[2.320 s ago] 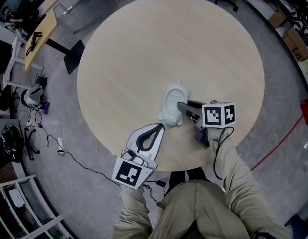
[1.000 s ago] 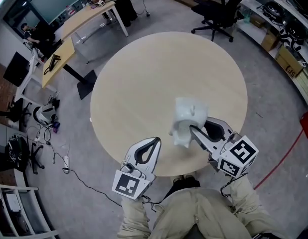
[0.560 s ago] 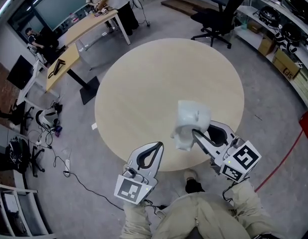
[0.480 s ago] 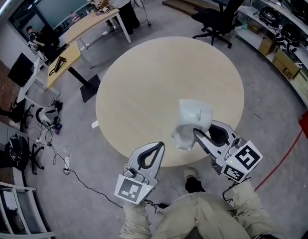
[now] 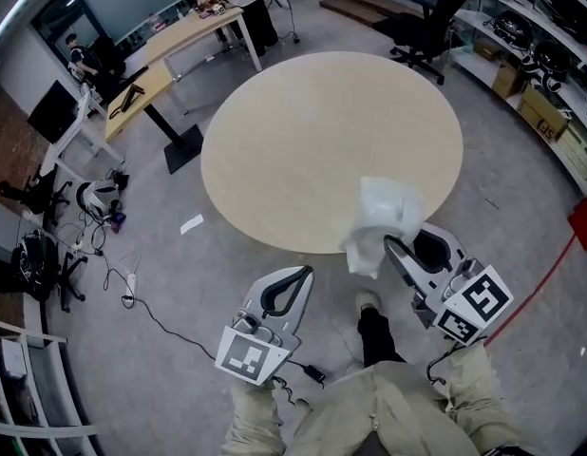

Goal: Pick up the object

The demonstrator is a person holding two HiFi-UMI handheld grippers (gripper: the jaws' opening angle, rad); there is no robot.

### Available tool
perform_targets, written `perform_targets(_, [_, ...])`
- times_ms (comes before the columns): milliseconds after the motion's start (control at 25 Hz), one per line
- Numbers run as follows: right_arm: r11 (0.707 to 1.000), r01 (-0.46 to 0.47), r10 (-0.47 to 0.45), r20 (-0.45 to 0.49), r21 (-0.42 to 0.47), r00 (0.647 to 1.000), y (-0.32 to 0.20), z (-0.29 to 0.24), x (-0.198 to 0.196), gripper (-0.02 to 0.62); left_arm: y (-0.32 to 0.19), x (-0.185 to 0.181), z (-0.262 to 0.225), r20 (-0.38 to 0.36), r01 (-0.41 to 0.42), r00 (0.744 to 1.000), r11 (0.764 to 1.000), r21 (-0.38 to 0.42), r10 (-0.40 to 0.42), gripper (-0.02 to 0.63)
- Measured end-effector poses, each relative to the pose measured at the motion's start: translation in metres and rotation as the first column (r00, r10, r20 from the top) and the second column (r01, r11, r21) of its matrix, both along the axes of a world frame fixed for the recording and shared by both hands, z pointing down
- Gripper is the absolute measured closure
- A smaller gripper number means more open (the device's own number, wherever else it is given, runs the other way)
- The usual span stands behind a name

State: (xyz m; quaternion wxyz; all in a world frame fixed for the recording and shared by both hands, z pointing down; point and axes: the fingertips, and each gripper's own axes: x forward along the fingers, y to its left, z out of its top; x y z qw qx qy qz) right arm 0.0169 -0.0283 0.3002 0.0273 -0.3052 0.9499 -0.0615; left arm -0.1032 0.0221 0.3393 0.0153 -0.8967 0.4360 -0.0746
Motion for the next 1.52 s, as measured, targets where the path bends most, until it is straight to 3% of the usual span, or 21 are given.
perform_targets(520, [0.998, -0.044, 0.045, -0.025, 0.055, 0.999, 0.101, -0.029, 0.014, 0.468, 0.094, 0.005, -0.021, -0.007, -0.029, 1.000, 0.999, 0.037, 0.029, 0.600])
perform_targets(1520, [0.988, -0.021, 0.019, 0.009, 0.152, 1.000, 0.124, -0.060, 0.070, 0.468, 0.108, 0.051, -0.045, 0.024, -0.011, 1.000, 0.997, 0.075, 0.009, 0.600])
